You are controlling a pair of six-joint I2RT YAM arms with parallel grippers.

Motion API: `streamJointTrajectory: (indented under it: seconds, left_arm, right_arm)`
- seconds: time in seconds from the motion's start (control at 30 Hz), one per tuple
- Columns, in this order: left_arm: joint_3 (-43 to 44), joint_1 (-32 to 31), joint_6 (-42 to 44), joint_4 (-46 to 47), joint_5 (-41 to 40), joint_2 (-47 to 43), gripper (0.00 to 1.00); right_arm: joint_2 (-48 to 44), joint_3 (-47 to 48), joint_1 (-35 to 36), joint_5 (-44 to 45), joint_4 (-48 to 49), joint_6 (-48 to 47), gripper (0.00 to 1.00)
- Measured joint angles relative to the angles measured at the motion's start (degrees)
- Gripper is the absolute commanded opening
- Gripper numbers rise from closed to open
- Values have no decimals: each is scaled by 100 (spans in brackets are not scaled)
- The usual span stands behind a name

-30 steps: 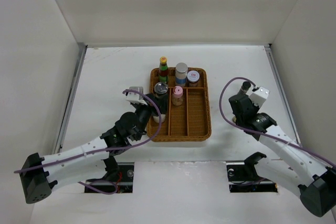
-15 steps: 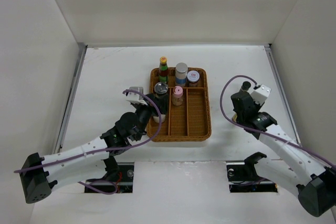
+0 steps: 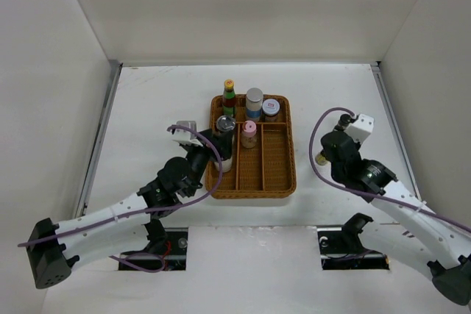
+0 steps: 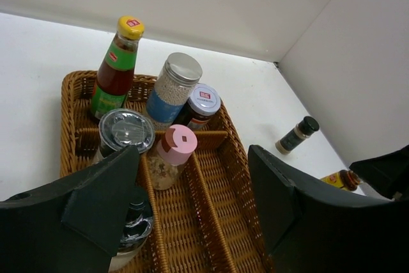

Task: Organize the condiment bottles

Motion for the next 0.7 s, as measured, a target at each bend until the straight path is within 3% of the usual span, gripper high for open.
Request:
streamJointTrajectory:
  seconds: [0.37, 0.7]
  left_arm:
    - [0, 229, 24, -203, -7, -363, 68]
    - [0, 463, 13, -599, -164, -706, 68]
  right_arm:
    - [1172, 1816, 2601, 382, 271, -319, 27]
    - [2782, 1917, 3174, -15, 1631, -852, 27]
